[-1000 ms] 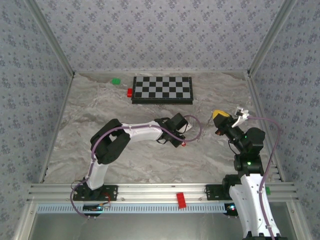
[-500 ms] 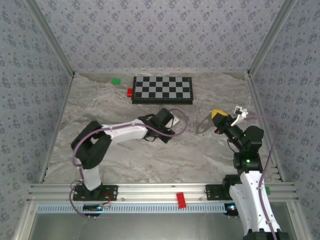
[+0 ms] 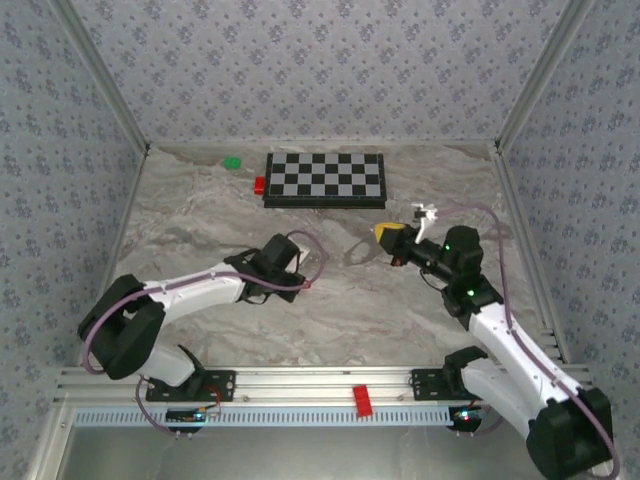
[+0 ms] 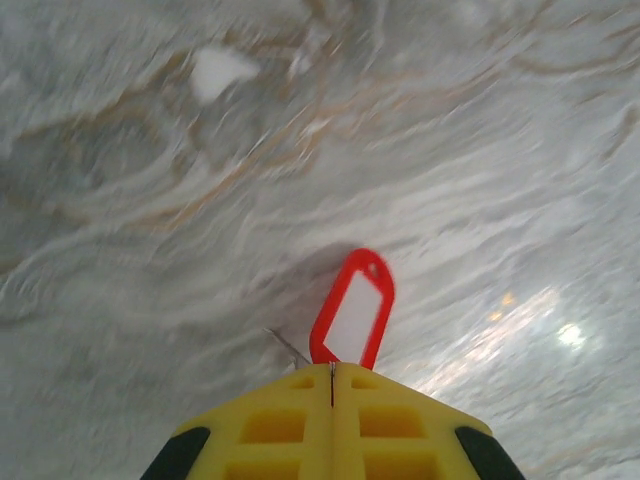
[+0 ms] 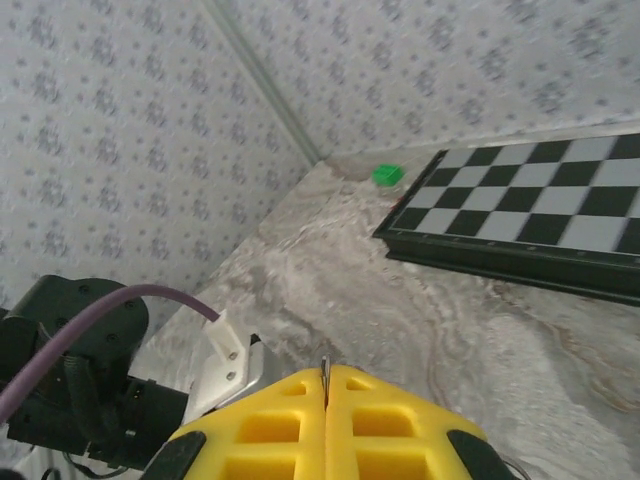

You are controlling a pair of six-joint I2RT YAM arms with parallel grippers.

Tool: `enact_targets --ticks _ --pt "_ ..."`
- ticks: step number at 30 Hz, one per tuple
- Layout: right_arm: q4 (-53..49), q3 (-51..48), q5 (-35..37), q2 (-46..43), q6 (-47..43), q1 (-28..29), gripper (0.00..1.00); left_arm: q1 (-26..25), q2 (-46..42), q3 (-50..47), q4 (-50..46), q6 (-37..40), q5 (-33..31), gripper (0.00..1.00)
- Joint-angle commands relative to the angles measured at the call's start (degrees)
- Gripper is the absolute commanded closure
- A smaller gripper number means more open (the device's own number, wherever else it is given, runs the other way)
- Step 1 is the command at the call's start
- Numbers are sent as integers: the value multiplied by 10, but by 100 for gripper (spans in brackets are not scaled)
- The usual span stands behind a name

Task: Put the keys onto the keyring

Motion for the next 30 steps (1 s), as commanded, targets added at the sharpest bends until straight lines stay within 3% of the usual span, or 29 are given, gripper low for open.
enact_targets --ticks 1,6,12,14,16,17,30 --pt "51 41 9 47 -27 23 100 0 -21 -29 23 -31 -9 100" --pt "80 51 -5 99 -24 41 100 0 -22 -66 36 -56 -2 100" --pt "90 29 10 89 -29 44 100 0 -13 -83 44 -73 12 96" --pt "80 25 17 77 -35 44 100 1 -14 -84 39 -78 16 86" --pt "76 19 22 65 -38 44 100 1 -20 -82 35 -85 20 67" --pt "75 17 23 60 -38 44 100 0 -26 -81 33 -89 20 65" --pt "84 -6 26 32 -31 42 100 23 -143 -74 -12 -129 21 60"
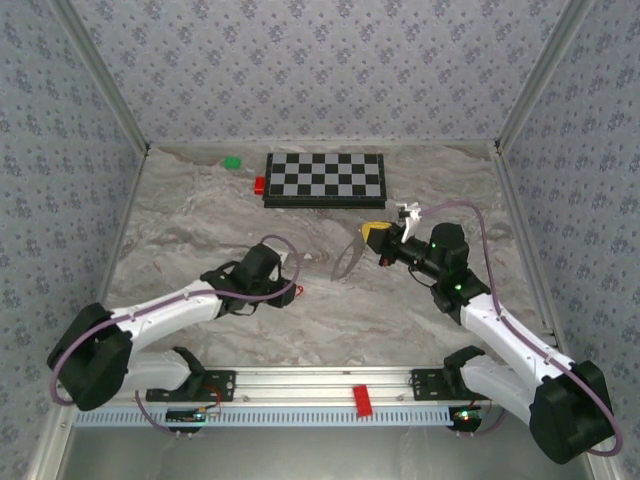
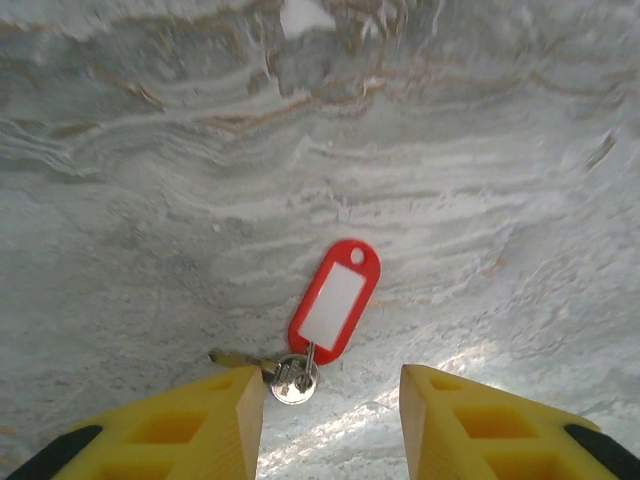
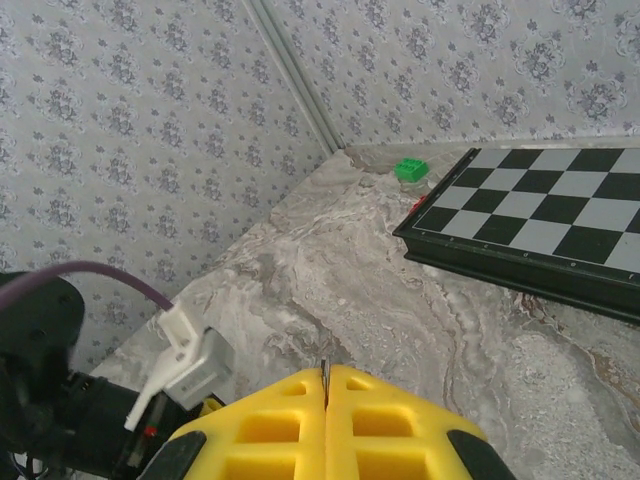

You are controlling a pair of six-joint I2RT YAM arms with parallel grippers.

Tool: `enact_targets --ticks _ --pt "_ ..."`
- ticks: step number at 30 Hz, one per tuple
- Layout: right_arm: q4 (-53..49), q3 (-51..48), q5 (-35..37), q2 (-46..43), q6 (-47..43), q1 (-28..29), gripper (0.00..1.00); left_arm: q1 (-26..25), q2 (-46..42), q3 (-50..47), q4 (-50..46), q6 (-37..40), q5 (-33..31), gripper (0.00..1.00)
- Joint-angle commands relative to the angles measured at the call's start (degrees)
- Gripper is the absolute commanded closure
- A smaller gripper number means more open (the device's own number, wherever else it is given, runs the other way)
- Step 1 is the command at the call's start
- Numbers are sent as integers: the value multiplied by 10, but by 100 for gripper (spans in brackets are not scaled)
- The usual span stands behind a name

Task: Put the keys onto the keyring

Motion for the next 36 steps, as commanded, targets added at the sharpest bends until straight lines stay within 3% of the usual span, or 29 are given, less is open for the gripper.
enact_targets --ticks 1,9,20,28,36 --pt "24 -1 8 -15 -4 2 100 6 -19 4 -24 -12 10 60" --pt "12 -2 10 -25 -7 1 100 7 38 45 -66 7 40 64" --pt "-1 -4 10 -37 -7 -3 100 7 170 177 -202 35 44 75" --pt "-2 -3 7 -37 -5 -4 100 9 237 273 -336 49 25 76" --pt "-3 -4 6 -44 -3 -6 100 27 304 324 -396 77 53 76"
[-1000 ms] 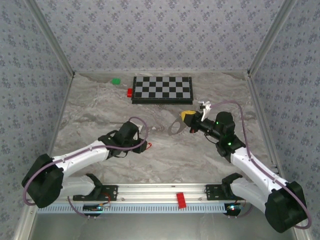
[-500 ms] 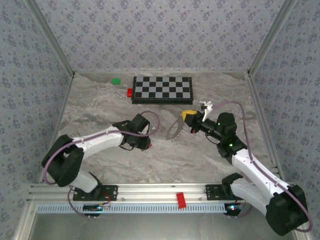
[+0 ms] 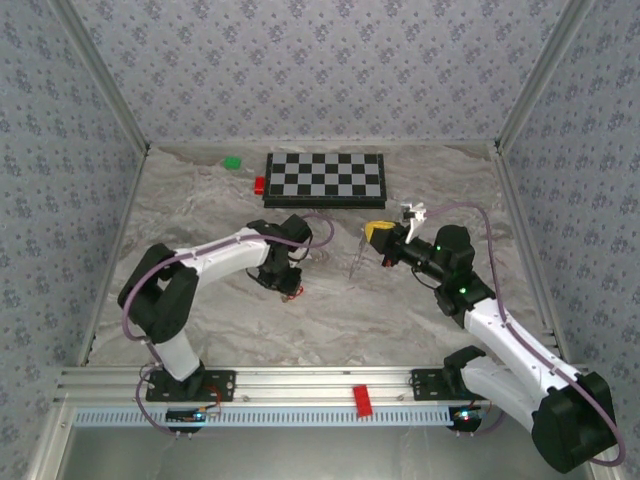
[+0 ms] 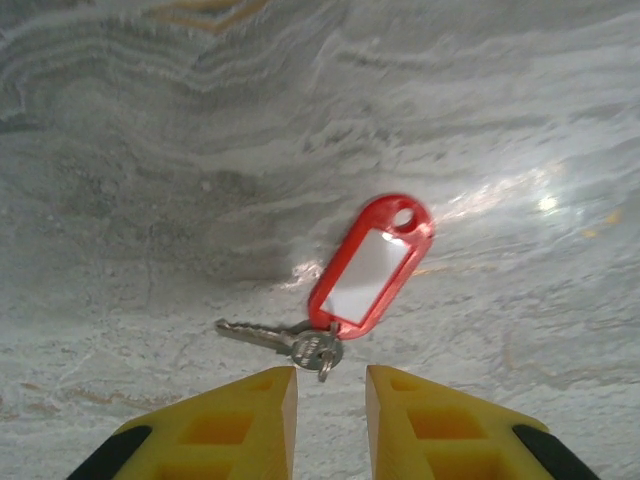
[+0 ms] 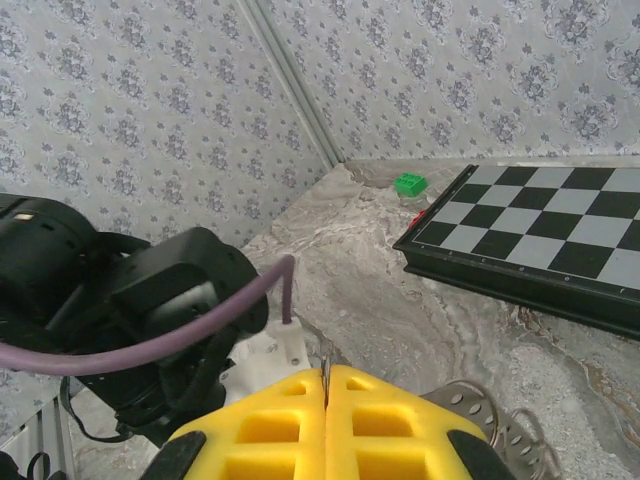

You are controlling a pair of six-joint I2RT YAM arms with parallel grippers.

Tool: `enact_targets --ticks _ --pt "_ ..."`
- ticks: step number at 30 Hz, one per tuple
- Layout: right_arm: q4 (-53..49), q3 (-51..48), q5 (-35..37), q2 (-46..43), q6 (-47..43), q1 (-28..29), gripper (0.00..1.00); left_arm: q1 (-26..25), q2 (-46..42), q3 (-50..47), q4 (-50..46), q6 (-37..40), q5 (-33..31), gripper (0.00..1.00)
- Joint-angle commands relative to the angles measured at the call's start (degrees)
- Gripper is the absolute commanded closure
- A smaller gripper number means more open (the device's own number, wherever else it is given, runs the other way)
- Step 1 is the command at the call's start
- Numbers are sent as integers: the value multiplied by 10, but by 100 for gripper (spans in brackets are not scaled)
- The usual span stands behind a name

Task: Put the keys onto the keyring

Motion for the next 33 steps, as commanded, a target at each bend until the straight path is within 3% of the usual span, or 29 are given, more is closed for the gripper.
enact_targets --ticks 1,18,30,33 --pt "12 -3 2 -13 -3 -3 100 9 24 30 -59 23 21 76" --pt "13 -7 4 -14 -3 -4 100 14 82 64 -67 45 48 79" --pt "16 -7 4 -13 -2 -5 100 15 86 72 -68 45 40 100" --pt "19 -8 3 -11 0 -4 100 15 68 70 -61 40 34 100"
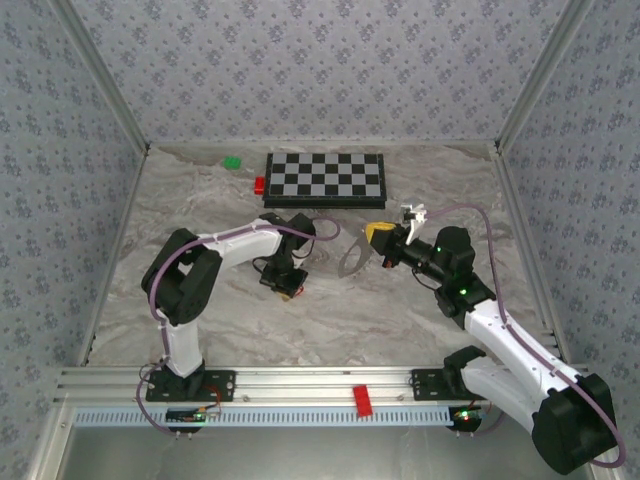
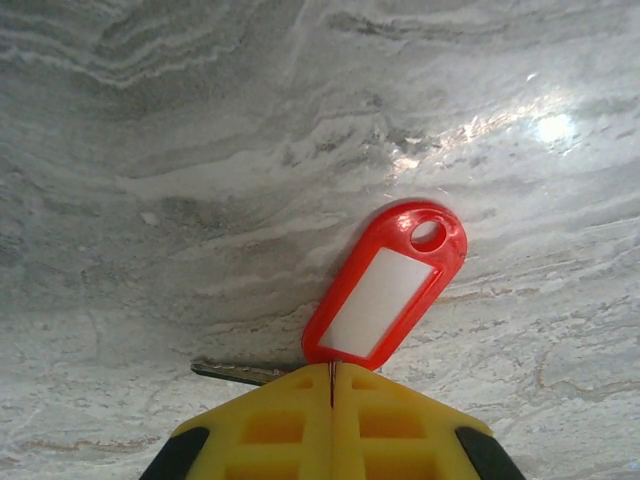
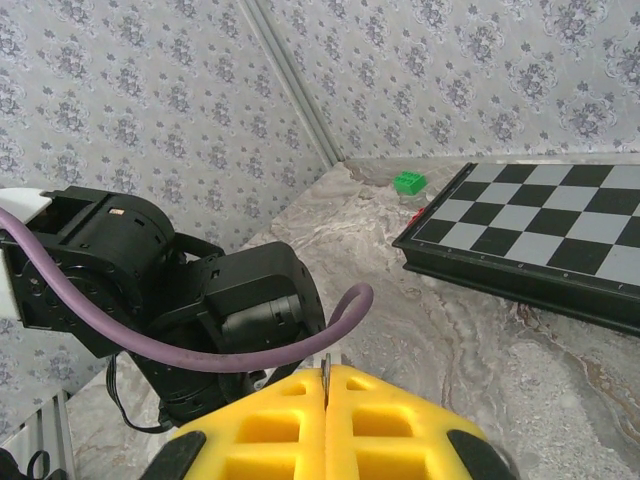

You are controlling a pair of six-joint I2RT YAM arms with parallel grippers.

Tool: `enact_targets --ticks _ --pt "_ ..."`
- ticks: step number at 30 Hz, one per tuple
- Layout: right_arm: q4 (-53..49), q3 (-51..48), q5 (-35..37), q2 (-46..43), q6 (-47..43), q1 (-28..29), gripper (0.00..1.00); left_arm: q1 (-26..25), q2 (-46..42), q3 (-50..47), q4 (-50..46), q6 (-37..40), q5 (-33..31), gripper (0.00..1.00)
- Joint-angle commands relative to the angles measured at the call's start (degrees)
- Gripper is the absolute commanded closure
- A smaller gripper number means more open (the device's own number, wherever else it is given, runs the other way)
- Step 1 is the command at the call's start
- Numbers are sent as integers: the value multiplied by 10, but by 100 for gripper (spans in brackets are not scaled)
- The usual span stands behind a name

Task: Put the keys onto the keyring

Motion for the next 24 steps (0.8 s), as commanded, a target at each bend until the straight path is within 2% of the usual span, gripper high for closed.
enact_targets --ticks 1,9,15,19,24 --pt "21 -2 2 -5 0 -3 100 3 -29 10 -6 -3 -7 100" --pt "31 -4 2 4 3 -1 100 1 -151 -11 32 -5 -37 100" --pt "35 -6 2 8 3 0 100 1 -230 -68 106 -6 -54 100" --pt "37 -5 1 11 3 2 100 1 -252 -120 167 -10 -60 100" --pt "39 -5 0 15 3 4 100 -3 -226 -157 181 -27 -88 100"
